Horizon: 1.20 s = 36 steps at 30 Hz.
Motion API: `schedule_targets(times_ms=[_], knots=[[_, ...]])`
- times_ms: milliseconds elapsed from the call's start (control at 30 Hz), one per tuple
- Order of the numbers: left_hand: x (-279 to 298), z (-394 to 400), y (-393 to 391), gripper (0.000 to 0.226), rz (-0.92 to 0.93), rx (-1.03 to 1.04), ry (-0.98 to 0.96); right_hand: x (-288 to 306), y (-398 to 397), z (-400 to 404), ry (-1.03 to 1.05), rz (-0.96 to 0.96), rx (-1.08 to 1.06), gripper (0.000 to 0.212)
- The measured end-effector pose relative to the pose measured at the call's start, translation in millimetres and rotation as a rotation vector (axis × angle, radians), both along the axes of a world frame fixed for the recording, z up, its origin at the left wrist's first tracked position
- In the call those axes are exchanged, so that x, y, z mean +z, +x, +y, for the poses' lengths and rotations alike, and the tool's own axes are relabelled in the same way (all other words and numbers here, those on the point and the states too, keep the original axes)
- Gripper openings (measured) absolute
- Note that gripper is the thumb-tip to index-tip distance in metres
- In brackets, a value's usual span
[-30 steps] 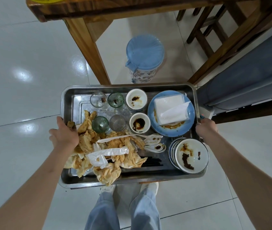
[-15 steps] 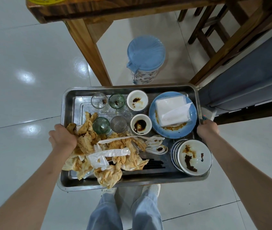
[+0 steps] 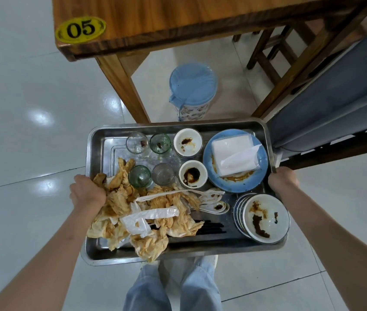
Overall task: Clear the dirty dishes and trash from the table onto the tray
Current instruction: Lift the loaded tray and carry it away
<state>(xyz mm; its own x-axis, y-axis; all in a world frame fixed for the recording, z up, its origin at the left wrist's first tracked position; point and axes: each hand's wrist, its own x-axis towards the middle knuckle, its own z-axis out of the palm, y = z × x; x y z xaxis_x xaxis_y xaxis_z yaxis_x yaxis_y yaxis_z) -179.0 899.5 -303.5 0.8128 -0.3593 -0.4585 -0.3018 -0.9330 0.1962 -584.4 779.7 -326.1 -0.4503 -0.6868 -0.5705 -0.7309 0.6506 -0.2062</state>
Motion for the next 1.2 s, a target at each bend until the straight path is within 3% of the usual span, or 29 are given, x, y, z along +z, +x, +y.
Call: schedule_targets(times_ms=[567,867,1200], knots=[[104.4,21.6,-72.0,0.034,-0.011,-0.221,-0.003,113.2,-83.6,103.8,0.010,-0.019,-0.240,0.014],[142.5,27.4,-120.6,0.029,-0.039,-0.501,-0.036,150.8,-127.8,214.5,0.031,-0.015,-0.485,0.018],[178.4,23.1,-181.2,0.041,-0.054,-0.805,-0.016,185.6,-149.1,322.0,0.023,-0.038,-0.780,0.024]])
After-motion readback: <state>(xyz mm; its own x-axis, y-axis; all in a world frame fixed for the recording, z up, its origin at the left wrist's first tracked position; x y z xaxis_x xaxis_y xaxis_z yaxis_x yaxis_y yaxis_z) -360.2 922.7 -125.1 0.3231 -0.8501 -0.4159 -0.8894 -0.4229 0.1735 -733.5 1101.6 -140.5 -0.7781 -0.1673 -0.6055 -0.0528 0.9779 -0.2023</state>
